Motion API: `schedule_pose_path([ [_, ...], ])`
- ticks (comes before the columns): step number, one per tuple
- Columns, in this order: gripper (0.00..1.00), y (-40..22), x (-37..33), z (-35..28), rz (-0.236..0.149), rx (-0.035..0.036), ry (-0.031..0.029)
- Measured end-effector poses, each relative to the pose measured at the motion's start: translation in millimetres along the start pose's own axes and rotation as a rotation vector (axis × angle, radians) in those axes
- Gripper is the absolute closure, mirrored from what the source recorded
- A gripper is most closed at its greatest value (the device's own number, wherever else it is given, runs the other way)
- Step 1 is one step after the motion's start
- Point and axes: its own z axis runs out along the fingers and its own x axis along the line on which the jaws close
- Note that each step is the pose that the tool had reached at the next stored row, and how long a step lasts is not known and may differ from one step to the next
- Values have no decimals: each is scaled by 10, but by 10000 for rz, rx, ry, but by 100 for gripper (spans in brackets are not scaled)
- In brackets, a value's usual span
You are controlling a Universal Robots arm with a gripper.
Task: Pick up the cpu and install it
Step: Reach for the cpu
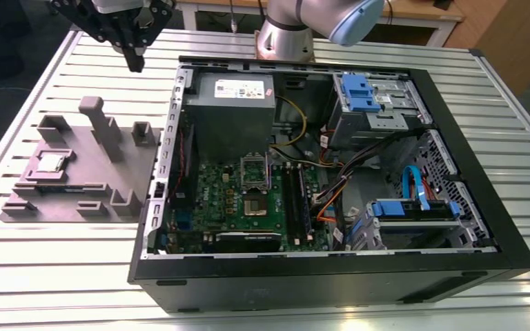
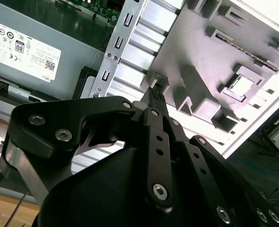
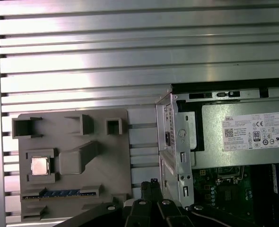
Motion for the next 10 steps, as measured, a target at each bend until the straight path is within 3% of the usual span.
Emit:
schedule_pose_path([
  [10, 90, -1, 22, 0, 0, -1, 0],
])
